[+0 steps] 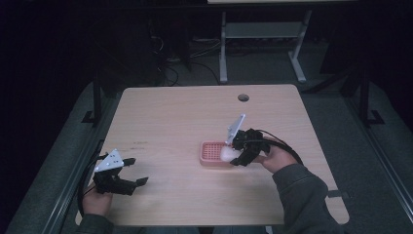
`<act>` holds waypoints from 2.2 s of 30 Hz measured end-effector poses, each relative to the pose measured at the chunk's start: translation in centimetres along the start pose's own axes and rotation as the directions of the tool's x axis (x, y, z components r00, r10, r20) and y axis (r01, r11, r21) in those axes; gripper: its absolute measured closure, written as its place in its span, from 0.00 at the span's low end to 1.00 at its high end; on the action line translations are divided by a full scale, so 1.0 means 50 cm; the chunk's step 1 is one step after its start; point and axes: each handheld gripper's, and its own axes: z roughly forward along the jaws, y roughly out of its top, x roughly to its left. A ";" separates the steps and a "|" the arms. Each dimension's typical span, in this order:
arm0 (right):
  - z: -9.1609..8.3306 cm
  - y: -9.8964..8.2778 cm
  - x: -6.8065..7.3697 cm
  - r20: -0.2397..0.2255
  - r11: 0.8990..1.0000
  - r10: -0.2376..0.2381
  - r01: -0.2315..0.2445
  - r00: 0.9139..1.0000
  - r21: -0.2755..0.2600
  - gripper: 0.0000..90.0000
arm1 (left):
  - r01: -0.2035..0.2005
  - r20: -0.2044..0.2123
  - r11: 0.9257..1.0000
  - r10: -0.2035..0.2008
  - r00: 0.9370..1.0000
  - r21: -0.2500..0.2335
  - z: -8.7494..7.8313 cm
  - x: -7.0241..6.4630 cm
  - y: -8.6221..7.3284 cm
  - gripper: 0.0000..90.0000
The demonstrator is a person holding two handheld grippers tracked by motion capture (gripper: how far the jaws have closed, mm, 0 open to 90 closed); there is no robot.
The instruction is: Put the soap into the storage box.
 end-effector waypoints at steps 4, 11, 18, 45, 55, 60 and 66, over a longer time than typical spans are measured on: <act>-0.004 0.011 -0.002 -0.001 1.000 -0.010 0.010 1.000 -0.007 0.55 | 0.000 -0.001 1.000 0.000 1.000 -0.001 -0.001 0.000 0.000 0.16; -0.003 0.025 -0.010 -0.003 1.000 -0.017 0.017 1.000 0.001 0.55 | 0.000 -0.001 1.000 0.000 1.000 -0.003 -0.001 0.000 0.000 0.16; 0.010 0.043 -0.024 -0.017 1.000 -0.023 0.023 1.000 0.004 0.55 | 0.002 -0.001 1.000 -0.002 1.000 -0.008 -0.001 0.000 0.000 0.16; 0.091 0.083 -0.080 -0.048 0.999 0.011 -0.009 0.999 0.041 0.55 | 0.006 0.004 1.000 -0.006 1.000 -0.012 0.000 0.000 0.001 0.16; 0.116 0.084 -0.100 -0.060 0.998 0.024 -0.021 0.998 0.053 0.55 | 0.006 0.001 1.000 -0.006 1.000 -0.014 -0.001 0.002 0.000 0.16; 0.126 0.086 -0.104 -0.062 0.997 0.027 -0.023 0.998 0.067 0.55 | 0.008 0.002 1.000 -0.008 1.000 -0.013 -0.001 0.002 0.000 0.16; 0.137 0.082 -0.103 -0.068 0.997 0.035 -0.031 0.997 0.068 0.55 | 0.009 0.001 1.000 -0.009 1.000 -0.015 -0.002 0.002 0.001 0.16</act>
